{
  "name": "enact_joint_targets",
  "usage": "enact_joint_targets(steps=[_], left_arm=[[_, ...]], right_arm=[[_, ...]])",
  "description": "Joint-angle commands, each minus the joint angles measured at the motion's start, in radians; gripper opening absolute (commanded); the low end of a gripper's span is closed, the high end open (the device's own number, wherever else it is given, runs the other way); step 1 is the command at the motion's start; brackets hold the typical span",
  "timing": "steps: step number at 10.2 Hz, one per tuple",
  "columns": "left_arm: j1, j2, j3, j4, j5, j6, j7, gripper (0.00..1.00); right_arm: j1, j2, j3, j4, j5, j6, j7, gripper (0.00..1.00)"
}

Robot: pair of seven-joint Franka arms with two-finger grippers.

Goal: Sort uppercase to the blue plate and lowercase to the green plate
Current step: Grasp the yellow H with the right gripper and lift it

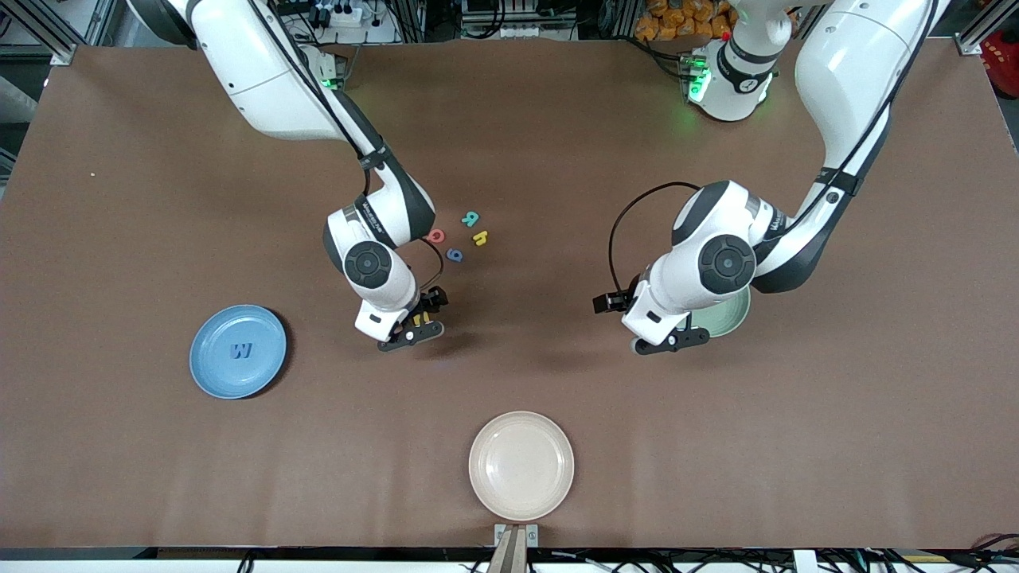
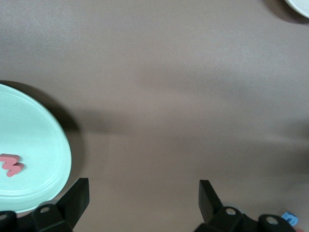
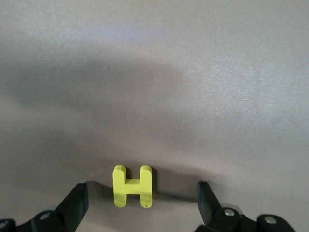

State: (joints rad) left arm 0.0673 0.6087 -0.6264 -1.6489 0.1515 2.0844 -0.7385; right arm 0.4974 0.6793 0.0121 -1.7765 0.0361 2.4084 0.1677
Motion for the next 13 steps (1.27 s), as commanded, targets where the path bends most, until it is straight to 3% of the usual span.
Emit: enact_joint_targets(steps=[1, 10, 11, 12, 13], left_arm=[[-0.003, 0.006, 0.001, 0.012, -0.009, 0.005, -0.002, 1.00], [-0.001, 0.013, 0.002, 0.012, -0.009, 0.005, 0.001, 1.00], [-0.001, 0.013, 0.002, 0.014, -0.009, 0.005, 0.001, 1.00], [0.000, 0.011, 0.002, 0.014, -0.009, 0.005, 0.001, 1.00], [0.000, 0.013, 0.002, 0.014, -0.009, 0.005, 0.001, 1.00]], right_arm=[[0.013, -0.029, -0.009, -0.021, -0.016, 0.003, 0.051, 1.00], [0.029, -0.029, -0.009, -0.021, -0.016, 0.021, 0.070, 1.00], [0.026, -0.027, -0.009, -0.023, -0.015, 0.023, 0.070, 0.49], [0.024, -0.027, -0.009, -0.023, -0.013, 0.026, 0.072, 0.17], [0.024, -0.027, -0.009, -0.024, -0.013, 0.028, 0.072, 0.10]])
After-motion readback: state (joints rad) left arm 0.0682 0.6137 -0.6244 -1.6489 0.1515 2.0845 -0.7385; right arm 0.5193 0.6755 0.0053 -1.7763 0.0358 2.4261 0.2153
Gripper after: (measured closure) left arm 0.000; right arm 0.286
